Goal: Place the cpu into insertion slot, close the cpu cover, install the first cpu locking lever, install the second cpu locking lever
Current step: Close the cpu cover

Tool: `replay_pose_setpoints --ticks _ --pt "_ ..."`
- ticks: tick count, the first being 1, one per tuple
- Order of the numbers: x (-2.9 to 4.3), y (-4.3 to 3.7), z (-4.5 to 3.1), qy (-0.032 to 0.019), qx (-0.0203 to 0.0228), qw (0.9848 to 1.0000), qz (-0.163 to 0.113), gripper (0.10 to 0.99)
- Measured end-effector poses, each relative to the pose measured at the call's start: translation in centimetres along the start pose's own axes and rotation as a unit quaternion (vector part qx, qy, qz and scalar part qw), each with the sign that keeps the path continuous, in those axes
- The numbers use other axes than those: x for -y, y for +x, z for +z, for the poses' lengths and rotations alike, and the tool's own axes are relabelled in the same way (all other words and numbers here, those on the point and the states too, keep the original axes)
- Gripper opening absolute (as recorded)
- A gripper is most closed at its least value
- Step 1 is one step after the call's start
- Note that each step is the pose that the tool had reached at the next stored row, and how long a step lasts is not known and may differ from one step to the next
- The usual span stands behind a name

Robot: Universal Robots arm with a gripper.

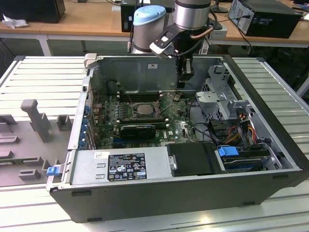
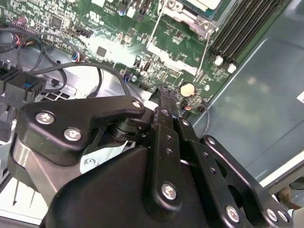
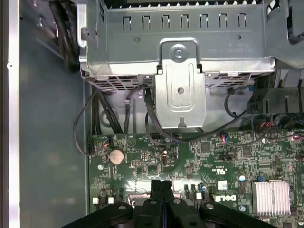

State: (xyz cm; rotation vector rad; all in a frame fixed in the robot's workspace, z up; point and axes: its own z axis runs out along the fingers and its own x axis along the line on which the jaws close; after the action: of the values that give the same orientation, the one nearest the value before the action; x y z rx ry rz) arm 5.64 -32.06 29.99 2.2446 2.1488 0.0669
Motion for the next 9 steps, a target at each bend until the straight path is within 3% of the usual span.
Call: replay_pose_setpoints --ticks 9 --pt "-1.41 0.06 0.07 0.0000 0.0000 1.0000 0.000 0.106"
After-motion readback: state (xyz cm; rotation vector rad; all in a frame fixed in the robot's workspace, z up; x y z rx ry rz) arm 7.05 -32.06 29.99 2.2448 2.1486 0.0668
